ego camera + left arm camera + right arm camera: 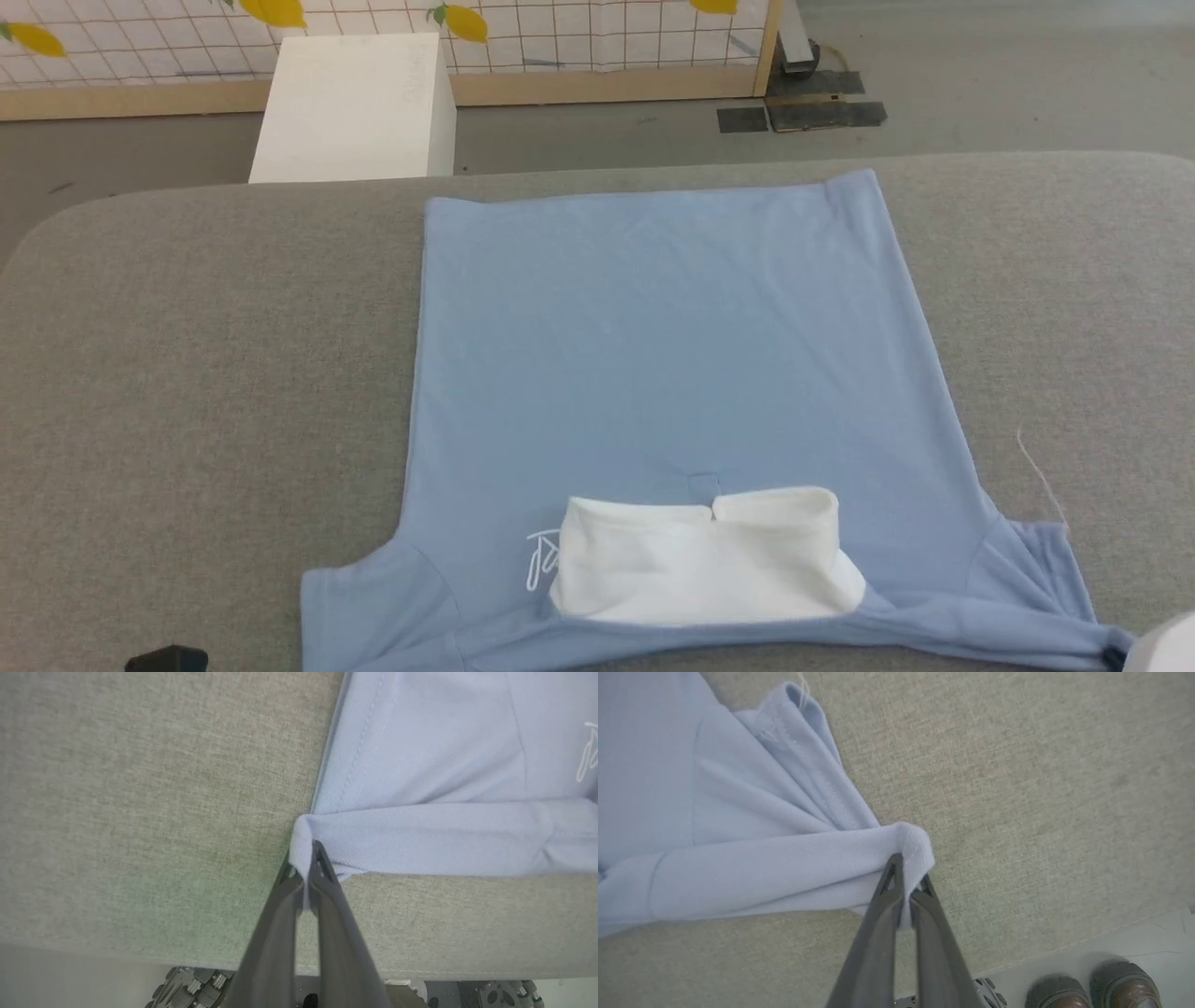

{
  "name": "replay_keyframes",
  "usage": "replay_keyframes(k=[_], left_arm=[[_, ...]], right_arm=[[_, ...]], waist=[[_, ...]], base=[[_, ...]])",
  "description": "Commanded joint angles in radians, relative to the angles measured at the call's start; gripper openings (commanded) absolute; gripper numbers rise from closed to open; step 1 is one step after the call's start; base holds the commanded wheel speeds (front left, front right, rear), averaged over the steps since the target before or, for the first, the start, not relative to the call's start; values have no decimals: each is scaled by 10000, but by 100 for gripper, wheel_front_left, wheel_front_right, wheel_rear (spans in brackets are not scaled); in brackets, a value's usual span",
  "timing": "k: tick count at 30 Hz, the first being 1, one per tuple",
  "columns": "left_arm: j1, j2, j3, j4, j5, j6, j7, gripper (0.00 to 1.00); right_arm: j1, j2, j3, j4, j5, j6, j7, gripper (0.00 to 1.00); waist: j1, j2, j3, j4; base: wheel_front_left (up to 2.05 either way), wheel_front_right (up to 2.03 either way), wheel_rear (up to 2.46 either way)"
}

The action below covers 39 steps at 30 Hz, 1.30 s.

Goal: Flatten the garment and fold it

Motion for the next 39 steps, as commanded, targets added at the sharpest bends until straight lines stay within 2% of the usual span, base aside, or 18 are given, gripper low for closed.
replay_keyframes(k=[1,8,9,10,11,16,20,24,27,31,34,39], left_arm=[[268,-66,-13,41,-40,109,52,0],[326,-464,-183,120,-178,77,-277,0],[290,-522,-205,117,-224,30,-343,0],[246,-553,-207,98,-245,-6,-418,0],[191,-567,-203,82,-241,-36,-504,0],[40,-567,-169,-64,-240,-160,-784,0],[-62,-574,-180,-255,-162,-189,-987,0],[-229,-641,-247,-475,-129,-218,-1139,0],[-373,-621,-352,-612,-64,-258,-1144,0],[-646,-622,-512,-721,-8,-330,-1136,0],[-948,-657,-659,-766,6,-441,-1175,0],[-1622,-804,-907,-712,-5,-683,-1358,0]], right_arm=[[202,-30,-108,272,176,-15,33,0],[444,-23,137,1783,922,-15,-878,2],[436,-23,174,1956,981,-15,-1085,20],[424,-22,220,2076,1046,-15,-1212,45],[400,-22,274,2157,1138,-15,-1391,100],[174,-22,361,1810,1244,-15,-2333,100],[-209,-21,519,915,1134,-15,-3464,100],[-829,-21,690,201,881,-15,-4436,100],[-1693,-21,760,106,624,-15,-5190,100],[-3227,-236,1012,708,222,-15,-6105,100],[-4634,-605,1195,1691,65,-15,-6598,100],[-6893,-1273,1367,3570,-174,-15,-6434,100]], waist=[[1,0,-27,24],[1,0,-186,74],[1,0,-204,94],[1,0,-212,110],[1,0,-224,125],[1,0,-247,150],[1,0,-217,203],[1,0,-183,356],[1,0,-102,532],[1,0,180,834],[1,0,573,1152],[1,0,1525,1765]], base=[[0,0,0],[0,0,0],[0,0,0],[0,0,0],[0,0,0],[0,0,0],[0,0,0],[0,0,0],[0,0,0],[0,0,0],[0,0,0],[0,0,0]])
